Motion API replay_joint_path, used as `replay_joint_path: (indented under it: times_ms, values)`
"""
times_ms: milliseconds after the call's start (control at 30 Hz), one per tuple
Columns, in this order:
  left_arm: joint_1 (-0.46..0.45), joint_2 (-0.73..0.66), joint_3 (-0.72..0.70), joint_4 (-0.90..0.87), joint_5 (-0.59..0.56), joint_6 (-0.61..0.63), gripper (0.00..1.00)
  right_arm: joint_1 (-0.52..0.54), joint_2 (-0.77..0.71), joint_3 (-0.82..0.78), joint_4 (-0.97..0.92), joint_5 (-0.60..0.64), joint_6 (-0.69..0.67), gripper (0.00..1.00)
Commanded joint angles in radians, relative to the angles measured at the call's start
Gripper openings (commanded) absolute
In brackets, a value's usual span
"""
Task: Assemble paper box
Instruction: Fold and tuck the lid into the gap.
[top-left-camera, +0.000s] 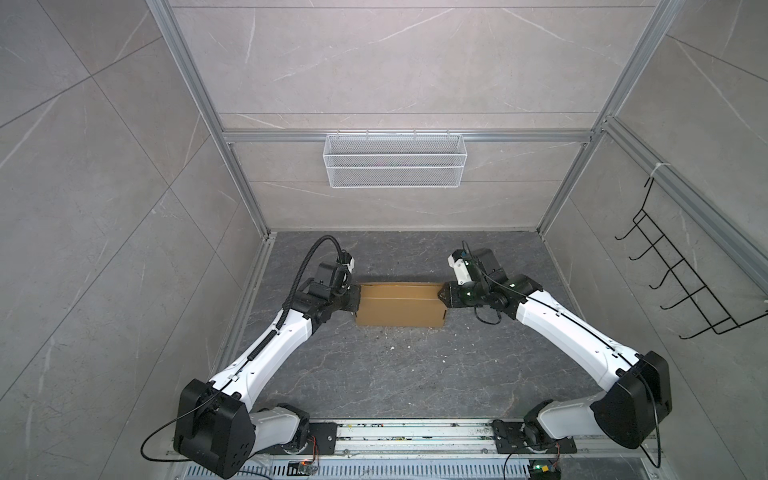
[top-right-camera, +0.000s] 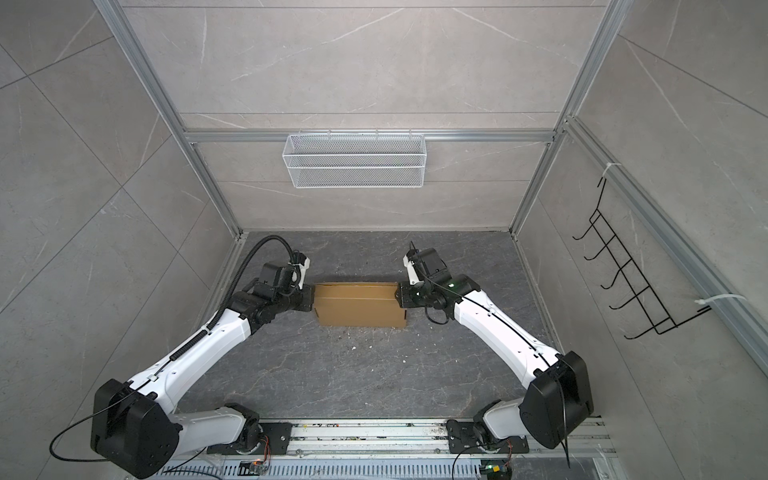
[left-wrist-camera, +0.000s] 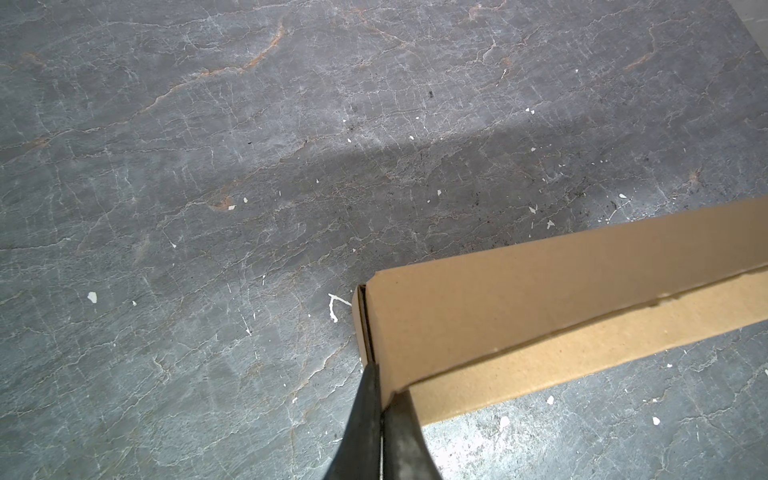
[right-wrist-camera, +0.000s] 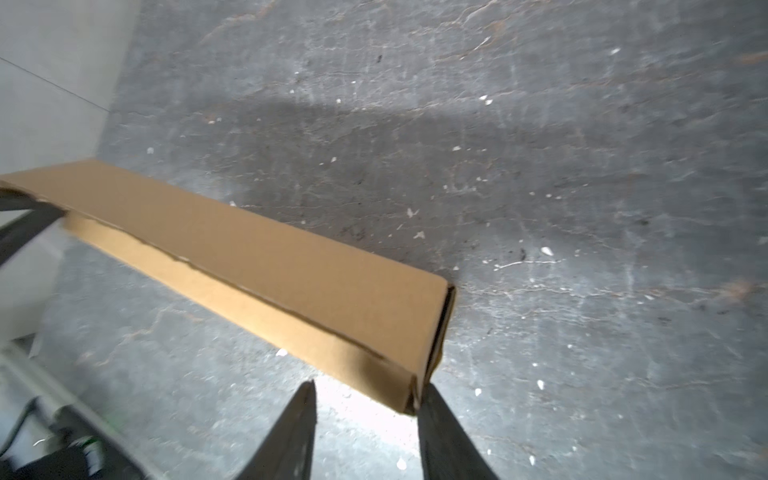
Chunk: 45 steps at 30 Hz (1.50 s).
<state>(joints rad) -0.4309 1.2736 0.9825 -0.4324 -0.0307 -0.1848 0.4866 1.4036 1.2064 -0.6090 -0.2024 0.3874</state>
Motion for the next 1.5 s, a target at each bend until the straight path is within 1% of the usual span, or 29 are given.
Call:
replay_joint_path:
  times_ms: [0, 67, 100, 133, 167, 267, 333, 467, 567, 667, 767, 833, 933, 1100, 1233, 1367, 1467]
  values:
    - [-0.009, 0.068, -0.061, -0.2, 0.014, 0.025, 0.0, -0.077, -0.053, -0.004, -0.014, -0.246, 0.119, 0.46]
    - [-0.009, 0.072, -0.062, -0.199, 0.015, 0.025, 0.0, -0.111, -0.061, -0.023, 0.029, -0.323, 0.236, 0.46]
    - [-0.009, 0.073, -0.061, -0.2, 0.015, 0.025, 0.0, -0.115, -0.057, -0.013, 0.024, -0.326, 0.268, 0.46]
    - [-0.009, 0.071, -0.063, -0.196, 0.017, 0.024, 0.0, -0.116, -0.049, 0.006, 0.004, -0.321, 0.271, 0.46]
    - [-0.009, 0.073, -0.065, -0.194, 0.017, 0.025, 0.0, -0.115, -0.035, 0.04, -0.039, -0.289, 0.249, 0.47]
    - [-0.009, 0.077, -0.065, -0.19, 0.019, 0.025, 0.0, -0.098, 0.007, 0.138, -0.146, -0.157, 0.132, 0.47]
    - [-0.009, 0.079, -0.064, -0.19, 0.02, 0.024, 0.0, -0.098, 0.033, 0.154, -0.152, -0.112, 0.126, 0.47]
    - [-0.009, 0.07, -0.068, -0.19, 0.016, 0.025, 0.0, -0.097, 0.066, 0.137, -0.095, -0.129, 0.233, 0.46]
    - [-0.009, 0.066, -0.072, -0.19, 0.018, 0.024, 0.0, -0.098, 0.082, 0.142, -0.085, -0.108, 0.289, 0.46]
    - [-0.009, 0.067, -0.075, -0.189, 0.019, 0.022, 0.0, -0.098, 0.081, 0.155, -0.088, -0.08, 0.301, 0.45]
    - [-0.009, 0.069, -0.075, -0.186, 0.019, 0.022, 0.0, -0.097, 0.091, 0.163, -0.084, -0.087, 0.291, 0.4]
    - [-0.009, 0.07, -0.074, -0.186, 0.021, 0.022, 0.0, -0.099, 0.095, 0.159, -0.082, -0.085, 0.289, 0.39]
    - [-0.009, 0.069, -0.074, -0.185, 0.022, 0.022, 0.0, -0.097, 0.1, 0.133, -0.062, -0.089, 0.301, 0.38]
    - [-0.011, 0.061, -0.074, -0.198, 0.013, 0.022, 0.0, -0.097, 0.091, 0.068, -0.018, -0.095, 0.327, 0.31]
    - [-0.013, 0.064, -0.07, -0.211, -0.002, 0.024, 0.0, -0.097, 0.085, 0.035, 0.003, -0.097, 0.329, 0.28]
    - [-0.022, 0.064, -0.066, -0.223, -0.014, 0.028, 0.0, -0.098, 0.092, 0.026, 0.016, -0.103, 0.328, 0.28]
    - [-0.03, 0.067, -0.065, -0.234, -0.031, 0.036, 0.0, -0.102, 0.099, 0.049, 0.01, -0.104, 0.317, 0.3]
